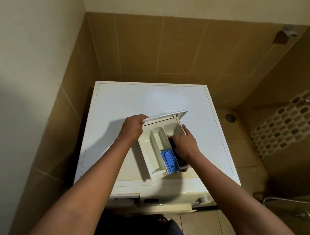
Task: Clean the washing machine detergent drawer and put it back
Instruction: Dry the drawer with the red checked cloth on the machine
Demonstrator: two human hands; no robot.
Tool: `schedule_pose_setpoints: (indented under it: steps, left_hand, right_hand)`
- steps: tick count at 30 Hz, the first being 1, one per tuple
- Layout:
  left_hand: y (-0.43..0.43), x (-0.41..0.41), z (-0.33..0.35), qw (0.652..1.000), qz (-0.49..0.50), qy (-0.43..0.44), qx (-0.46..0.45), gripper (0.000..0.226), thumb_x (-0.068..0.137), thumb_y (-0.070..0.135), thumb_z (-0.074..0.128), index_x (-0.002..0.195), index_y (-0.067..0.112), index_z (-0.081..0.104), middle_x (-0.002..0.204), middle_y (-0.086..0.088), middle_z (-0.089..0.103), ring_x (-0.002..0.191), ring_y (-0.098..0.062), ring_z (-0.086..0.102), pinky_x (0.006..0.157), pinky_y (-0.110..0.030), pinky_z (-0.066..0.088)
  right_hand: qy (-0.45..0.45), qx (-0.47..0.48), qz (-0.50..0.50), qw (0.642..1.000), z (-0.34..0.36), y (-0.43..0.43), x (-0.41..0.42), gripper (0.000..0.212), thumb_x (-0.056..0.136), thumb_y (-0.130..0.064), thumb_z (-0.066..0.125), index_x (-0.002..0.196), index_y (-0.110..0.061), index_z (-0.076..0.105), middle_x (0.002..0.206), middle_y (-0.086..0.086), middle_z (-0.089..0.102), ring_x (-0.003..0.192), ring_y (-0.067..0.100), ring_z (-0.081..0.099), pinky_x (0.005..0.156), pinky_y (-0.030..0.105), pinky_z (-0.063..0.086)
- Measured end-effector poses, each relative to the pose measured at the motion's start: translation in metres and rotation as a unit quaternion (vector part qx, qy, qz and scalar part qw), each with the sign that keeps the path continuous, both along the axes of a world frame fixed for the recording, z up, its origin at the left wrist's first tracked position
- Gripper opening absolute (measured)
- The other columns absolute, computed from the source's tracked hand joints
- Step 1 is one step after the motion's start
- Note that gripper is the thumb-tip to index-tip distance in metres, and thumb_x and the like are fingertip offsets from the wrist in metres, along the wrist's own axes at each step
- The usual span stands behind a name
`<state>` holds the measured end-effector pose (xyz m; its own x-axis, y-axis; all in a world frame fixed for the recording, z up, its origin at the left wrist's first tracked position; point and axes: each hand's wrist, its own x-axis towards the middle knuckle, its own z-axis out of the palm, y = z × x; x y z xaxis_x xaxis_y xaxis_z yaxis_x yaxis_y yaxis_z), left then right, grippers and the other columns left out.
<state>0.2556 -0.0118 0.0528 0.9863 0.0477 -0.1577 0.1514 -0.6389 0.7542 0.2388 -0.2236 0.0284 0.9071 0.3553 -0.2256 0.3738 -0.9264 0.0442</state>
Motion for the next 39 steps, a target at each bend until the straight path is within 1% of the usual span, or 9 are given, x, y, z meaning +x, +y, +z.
schedule_pose_setpoints:
  steps: [6,9,12,15,18,20,24,33,39]
  left_hand:
    - [-0.001,0.002,0.001,1.000,0.002,0.002,0.013,0.047,0.093,-0.004,0.036,0.127,0.015,0.063,0.115,-0.011,0.066,0.101,-0.031,0.062,0.079,-0.036,0.055]
    - [-0.001,0.003,0.001,0.999,0.001,0.004,0.032,0.042,0.096,0.001,0.039,0.128,0.018,0.063,0.118,-0.007,0.066,0.104,-0.028,0.061,0.080,-0.028,0.050]
    - [-0.001,0.004,0.002,0.999,-0.009,0.006,0.046,0.038,0.099,0.005,0.042,0.128,0.018,0.062,0.121,-0.008,0.065,0.107,-0.028,0.061,0.083,-0.028,0.047]
    - [0.001,0.006,0.004,0.999,-0.018,0.001,0.050,0.035,0.100,0.010,0.043,0.128,0.017,0.063,0.125,-0.010,0.064,0.112,-0.030,0.060,0.090,-0.032,0.048]
    - [0.003,0.006,0.005,0.998,-0.033,0.005,0.046,0.039,0.096,0.008,0.041,0.126,0.017,0.064,0.118,-0.009,0.067,0.102,-0.028,0.063,0.087,-0.034,0.052]
    - [0.004,0.006,0.005,0.999,-0.026,0.019,0.018,0.038,0.096,0.007,0.041,0.124,0.017,0.065,0.111,-0.005,0.070,0.097,-0.022,0.064,0.083,-0.027,0.050]
    - [0.005,0.006,0.004,0.999,-0.028,0.018,0.016,0.037,0.097,0.008,0.042,0.125,0.017,0.064,0.112,-0.006,0.069,0.104,-0.023,0.063,0.089,-0.028,0.049]
    - [0.003,0.004,0.002,0.999,-0.027,0.006,0.030,0.035,0.098,0.010,0.046,0.127,0.017,0.063,0.120,-0.007,0.068,0.111,-0.024,0.060,0.091,-0.029,0.046]
    - [0.003,0.004,0.001,0.999,-0.029,0.006,0.046,0.037,0.099,0.007,0.044,0.129,0.017,0.061,0.119,-0.007,0.068,0.112,-0.025,0.060,0.092,-0.029,0.045]
  right_hand:
    - [-0.070,0.085,-0.047,0.993,-0.002,0.013,0.018,0.028,0.096,-0.018,0.042,0.116,-0.013,0.061,0.117,0.008,0.066,0.126,0.021,0.049,0.117,0.024,0.006]
    - [-0.117,0.189,-0.115,0.968,0.005,0.009,0.017,0.031,0.092,-0.017,0.052,0.121,-0.012,0.059,0.094,0.012,0.071,0.101,0.026,0.062,0.115,0.024,0.013]
    - [-0.182,0.332,-0.155,0.913,0.024,0.012,0.006,0.034,0.089,-0.021,0.061,0.121,-0.009,0.060,0.090,0.013,0.069,0.089,0.031,0.061,0.087,0.033,0.043]
    - [-0.200,0.411,-0.085,0.885,0.044,0.032,-0.011,0.029,0.088,-0.026,0.063,0.115,-0.015,0.061,0.092,0.005,0.070,0.078,0.020,0.059,0.067,0.027,0.044]
    - [-0.085,0.367,-0.024,0.926,0.040,0.061,-0.020,0.025,0.085,-0.029,0.060,0.109,-0.021,0.063,0.096,0.000,0.068,0.088,0.024,0.061,0.069,0.031,0.046]
    - [-0.034,0.242,-0.005,0.970,0.021,0.075,-0.027,0.042,0.087,-0.030,0.056,0.128,-0.020,0.056,0.125,0.002,0.059,0.117,0.028,0.050,0.090,0.037,0.043]
    - [-0.059,0.169,0.012,0.984,-0.002,0.073,-0.031,0.057,0.094,-0.036,0.044,0.148,-0.022,0.031,0.149,-0.004,0.038,0.144,0.021,0.021,0.116,0.047,0.005]
    - [-0.090,0.158,0.084,0.980,-0.001,0.066,-0.018,0.028,0.091,-0.021,0.051,0.111,-0.006,0.061,0.115,0.009,0.066,0.137,0.028,0.034,0.118,0.040,0.007]
    - [-0.044,0.053,0.101,0.993,0.001,0.070,-0.015,0.037,0.098,-0.021,0.032,0.126,-0.015,0.056,0.119,-0.001,0.063,0.144,0.022,0.014,0.116,0.039,-0.014]
